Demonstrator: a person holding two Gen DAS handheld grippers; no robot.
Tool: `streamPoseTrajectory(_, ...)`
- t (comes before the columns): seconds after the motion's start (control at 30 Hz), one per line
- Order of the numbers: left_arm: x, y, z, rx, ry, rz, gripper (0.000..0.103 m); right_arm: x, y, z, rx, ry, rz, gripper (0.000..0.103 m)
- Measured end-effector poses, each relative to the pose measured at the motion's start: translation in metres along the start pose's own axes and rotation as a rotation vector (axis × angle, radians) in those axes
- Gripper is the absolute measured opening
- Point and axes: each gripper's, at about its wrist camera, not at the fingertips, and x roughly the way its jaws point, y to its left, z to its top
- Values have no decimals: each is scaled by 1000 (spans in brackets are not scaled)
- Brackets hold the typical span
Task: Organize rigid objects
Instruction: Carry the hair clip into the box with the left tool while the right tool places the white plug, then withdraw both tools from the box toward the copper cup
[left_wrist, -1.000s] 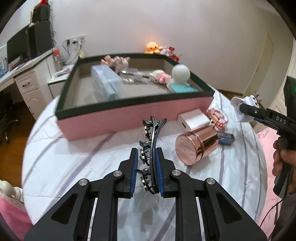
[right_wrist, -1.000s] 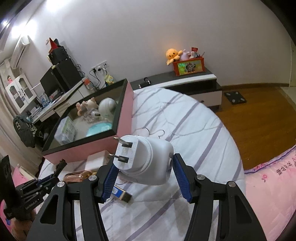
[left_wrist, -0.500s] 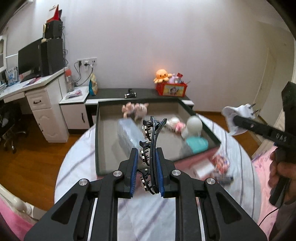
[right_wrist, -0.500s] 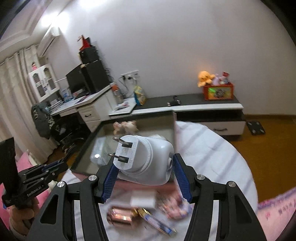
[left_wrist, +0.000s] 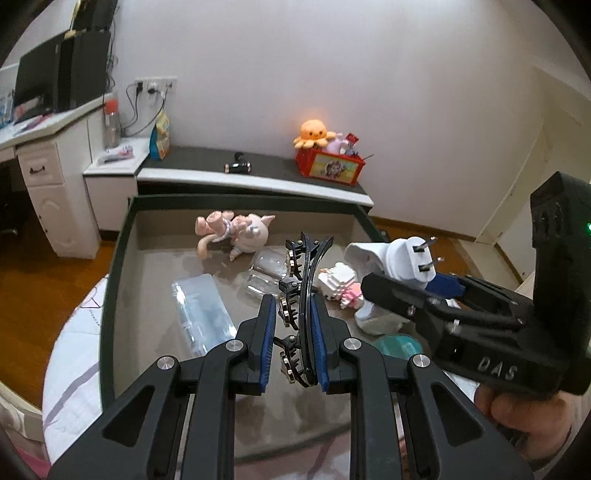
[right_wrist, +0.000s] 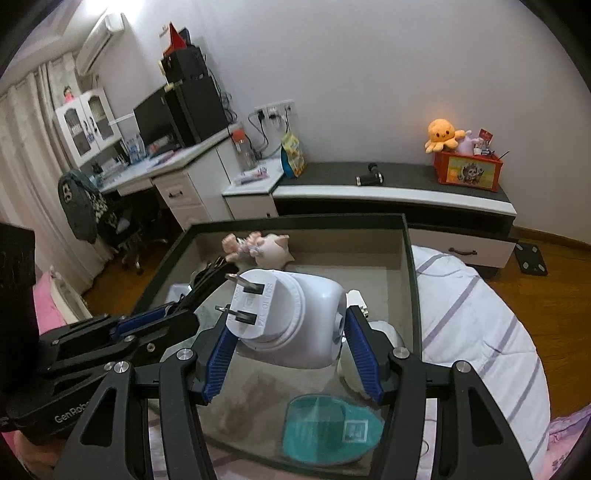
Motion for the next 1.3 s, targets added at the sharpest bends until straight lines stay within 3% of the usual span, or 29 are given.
streamPoseTrajectory(0.07, 4, 0, -1, 5, 6, 16, 20, 5, -1, -1, 0, 13, -7, 60)
streamPoseTrajectory(0.1, 4, 0, -2, 10, 5, 24, 27, 6, -2, -2, 2, 15, -12, 61)
streamPoseTrajectory(0.13, 2, -1, -3, 17, -1, 48, 44, 5, -3, -2, -1, 11, -8, 63)
streamPoseTrajectory(0.17, -1, 0, -4, 18, -13, 72, 51, 4, -3, -2, -3, 5, -11, 66)
streamPoseTrajectory(0.23, -10, 3, -5, 14, -43, 108, 79, -1, -4, -1, 0, -8, -41, 80)
streamPoseTrajectory(0.3, -20, 6, -7, 1, -70, 132, 99, -6, -7, -2, 14, -13, -39, 85)
streamPoseTrajectory(0.33, -27, 7, -8, 0, -89, 149, 102, -9, -7, -3, 19, -15, -38, 85)
streamPoseTrajectory(0.4, -36, 6, -10, 10, -103, 169, 103, -15, -6, -6, 23, -24, -59, 89)
streamPoseTrajectory(0.47, -44, 5, -13, 17, -109, 199, 103, -23, -5, -9, 32, -34, -52, 103)
streamPoseTrajectory(0.7, -84, 1, -27, 2, -151, 260, 103, -58, 7, -18, 47, -87, -46, 103)
streamPoseTrajectory(1.3, -170, -23, -87, -4, -186, 287, 103, -155, 18, -83, 73, -167, -67, 103)
